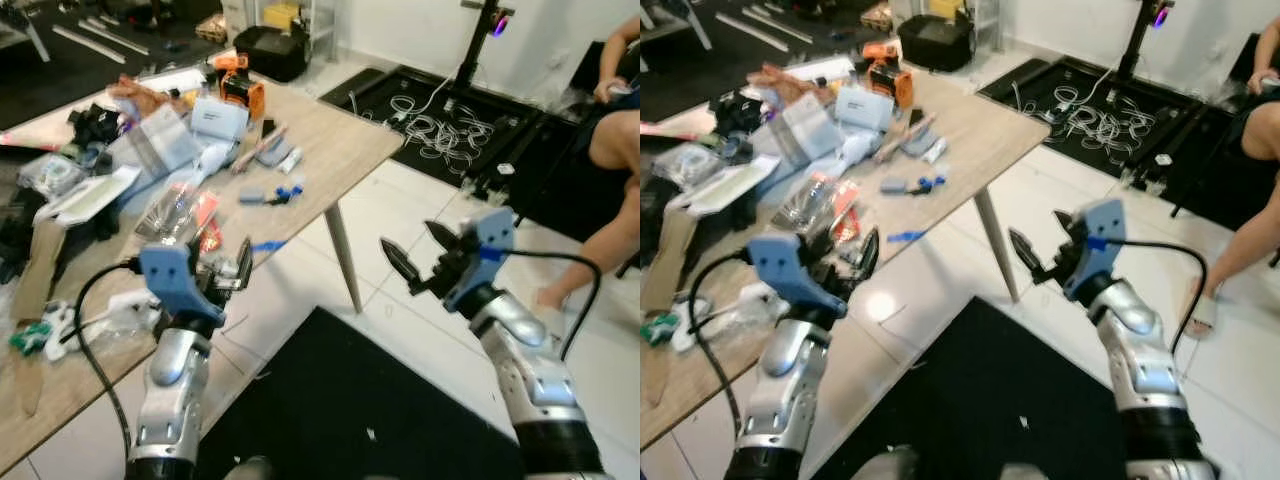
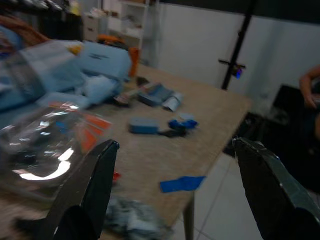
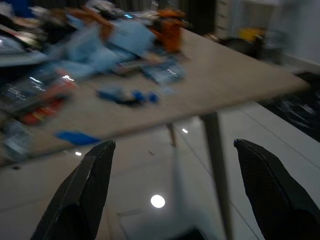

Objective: Picking trash to rubbish bin

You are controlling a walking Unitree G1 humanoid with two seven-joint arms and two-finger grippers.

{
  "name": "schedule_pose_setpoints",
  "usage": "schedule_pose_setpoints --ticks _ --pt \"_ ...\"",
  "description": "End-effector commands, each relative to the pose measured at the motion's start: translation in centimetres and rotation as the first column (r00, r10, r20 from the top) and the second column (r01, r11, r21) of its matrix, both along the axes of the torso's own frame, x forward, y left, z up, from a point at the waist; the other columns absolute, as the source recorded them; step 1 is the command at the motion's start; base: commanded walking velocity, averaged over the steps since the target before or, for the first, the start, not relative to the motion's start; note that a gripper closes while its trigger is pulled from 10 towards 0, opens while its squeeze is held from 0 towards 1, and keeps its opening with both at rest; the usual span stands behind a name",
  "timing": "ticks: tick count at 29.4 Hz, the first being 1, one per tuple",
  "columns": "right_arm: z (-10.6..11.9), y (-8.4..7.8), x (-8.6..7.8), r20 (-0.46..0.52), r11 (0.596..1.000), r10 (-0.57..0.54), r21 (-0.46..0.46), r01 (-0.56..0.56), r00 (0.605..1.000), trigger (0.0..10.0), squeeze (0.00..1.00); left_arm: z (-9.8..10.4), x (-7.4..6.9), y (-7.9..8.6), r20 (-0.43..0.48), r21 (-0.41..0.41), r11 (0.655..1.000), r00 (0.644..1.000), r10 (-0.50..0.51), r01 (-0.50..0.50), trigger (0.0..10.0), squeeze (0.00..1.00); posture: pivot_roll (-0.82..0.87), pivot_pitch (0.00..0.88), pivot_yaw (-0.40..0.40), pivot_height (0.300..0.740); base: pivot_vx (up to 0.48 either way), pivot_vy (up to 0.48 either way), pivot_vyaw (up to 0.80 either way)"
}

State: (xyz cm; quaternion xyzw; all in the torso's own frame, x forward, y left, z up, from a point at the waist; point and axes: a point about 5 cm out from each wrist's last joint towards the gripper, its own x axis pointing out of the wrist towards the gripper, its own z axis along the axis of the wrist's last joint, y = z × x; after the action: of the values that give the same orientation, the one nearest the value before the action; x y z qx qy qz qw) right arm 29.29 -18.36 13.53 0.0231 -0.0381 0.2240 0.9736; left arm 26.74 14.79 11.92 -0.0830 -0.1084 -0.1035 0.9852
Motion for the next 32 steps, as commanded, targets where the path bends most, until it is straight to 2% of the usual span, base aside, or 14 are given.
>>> schedule_pose_setpoints --ticks 1,32 --pt "-0.06 0.56 -0.03 -0.004 1.0 0.028 0.007 -0.028 1.0 10.0 0.0 -0.26 -0.12 0.22 -0.016 -0.005 1.0 1.0 0.008 -0.009 10.0 0.0 -0.08 0.0 -0.03 0.74 0.0 0.0 0.71" --pt "-0.6 0.13 0.28 -0.014 1.0 0.029 0.001 -0.029 0.999 10.0 0.0 -1.19 0.18 0.44 -0.05 0.001 1.0 0.999 -0.015 0.015 10.0 0.0 -0.08 0.0 -0.028 0.74 0.0 0.0 0.71"
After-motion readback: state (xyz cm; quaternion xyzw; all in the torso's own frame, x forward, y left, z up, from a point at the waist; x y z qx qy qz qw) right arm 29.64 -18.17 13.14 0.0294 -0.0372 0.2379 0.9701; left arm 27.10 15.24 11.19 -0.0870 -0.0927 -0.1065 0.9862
